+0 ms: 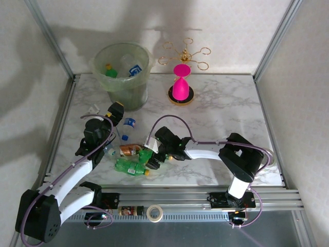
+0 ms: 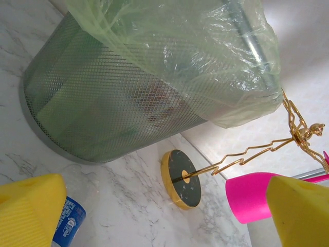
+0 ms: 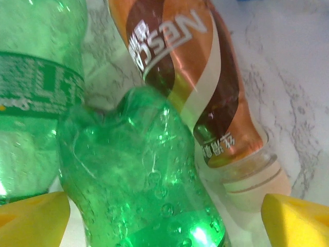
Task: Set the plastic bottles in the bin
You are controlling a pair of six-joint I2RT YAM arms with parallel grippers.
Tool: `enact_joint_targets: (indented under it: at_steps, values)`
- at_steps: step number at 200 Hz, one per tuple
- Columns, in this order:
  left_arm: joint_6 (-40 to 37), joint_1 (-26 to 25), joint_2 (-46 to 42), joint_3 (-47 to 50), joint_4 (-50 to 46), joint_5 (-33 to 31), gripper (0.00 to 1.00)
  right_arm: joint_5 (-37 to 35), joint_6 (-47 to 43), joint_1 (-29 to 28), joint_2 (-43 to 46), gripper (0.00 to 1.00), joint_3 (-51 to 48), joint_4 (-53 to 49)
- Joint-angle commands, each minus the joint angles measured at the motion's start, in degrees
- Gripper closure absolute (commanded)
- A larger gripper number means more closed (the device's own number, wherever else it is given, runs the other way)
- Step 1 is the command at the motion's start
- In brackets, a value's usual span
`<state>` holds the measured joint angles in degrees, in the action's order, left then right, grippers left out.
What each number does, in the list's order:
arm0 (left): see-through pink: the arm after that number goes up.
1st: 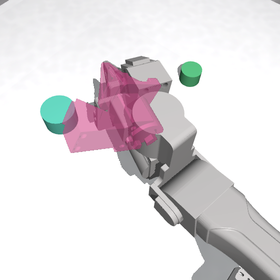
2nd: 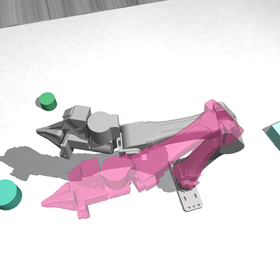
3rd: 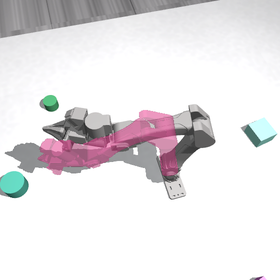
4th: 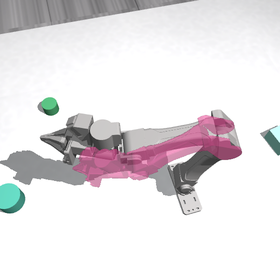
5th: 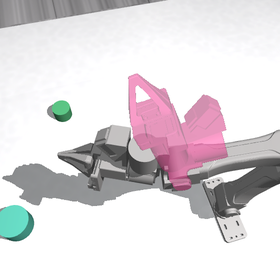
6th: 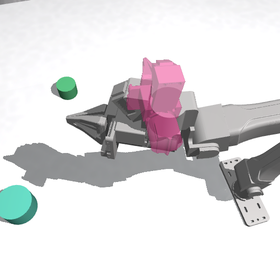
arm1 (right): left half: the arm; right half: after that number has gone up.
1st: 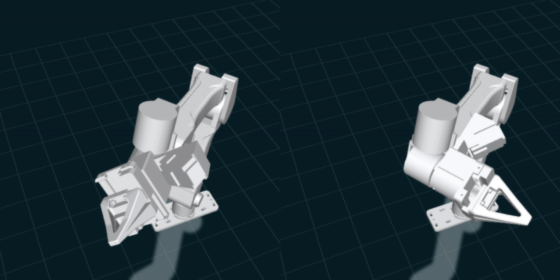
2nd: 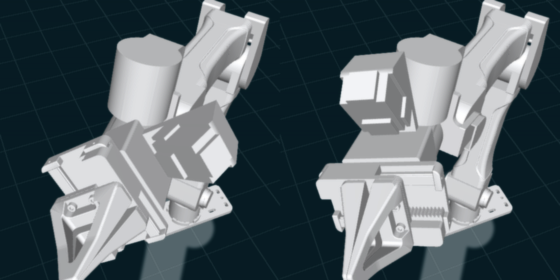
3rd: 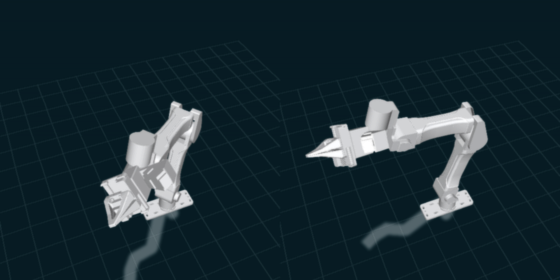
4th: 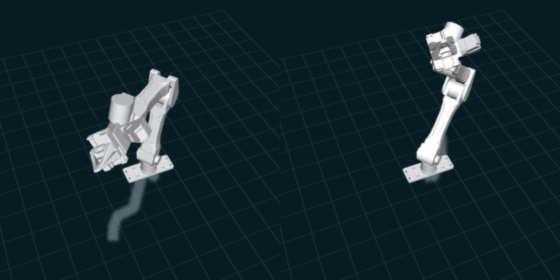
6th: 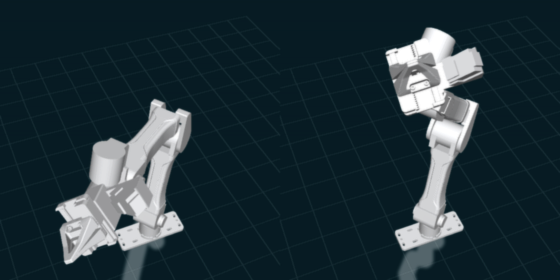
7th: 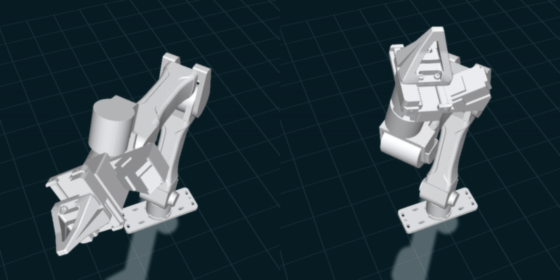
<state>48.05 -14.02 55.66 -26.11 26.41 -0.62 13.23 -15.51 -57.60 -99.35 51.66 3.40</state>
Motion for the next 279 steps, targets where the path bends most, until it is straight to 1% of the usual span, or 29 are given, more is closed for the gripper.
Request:
enact_joint_targets:
  at_steps: [1, 36, 57, 102, 156, 206, 239, 279]
  values:
    - [0.03, 0.58, -0.03, -0.44, 1.18, 0.88, 0.0, -3.0, -2.46, -1.11, -1.24, 0.05, 0.95, -1.55]
    - [0.64, 0.62, 0.65, -0.53, 1.7, 1.24, 0.0, -3.66, -2.77, -1.19, -1.56, 0.09, -0.04, -1.05]
    - [1.22, 0.61, 1.37, -0.78, 2.23, 1.88, 0.0, -4.15, -2.77, -1.16, -1.64, 0.13, -0.64, -0.67]
    - [1.76, 0.62, 1.91, -1.69, 2.25, 3.34, 0.0, -5.05, -2.38, -1.16, -0.64, 0.32, -1.98, 0.85]
    - [1.81, 0.59, 0.87, -2.15, 1.5, 4.29, 0.0, -6.46, -2.25, -1.19, 1.63, 0.43, -3.38, 3.86]
    - [1.47, -0.02, 0.64, -3.46, 1.18, 6.06, 0.0, -6.14, -0.13, -0.32, 6.27, 0.46, -5.61, 7.31]
    - [0.66, -1.0, 0.9, -4.86, 1.19, 7.16, 0.0, -5.22, 2.72, 1.72, 11.29, 0.47, -8.33, 11.16]
    - [-1.43, -3.51, 1.74, -7.27, 1.01, 9.04, 0.01, -5.31, 7.53, 5.32, 18.48, 0.49, -11.13, 15.51]
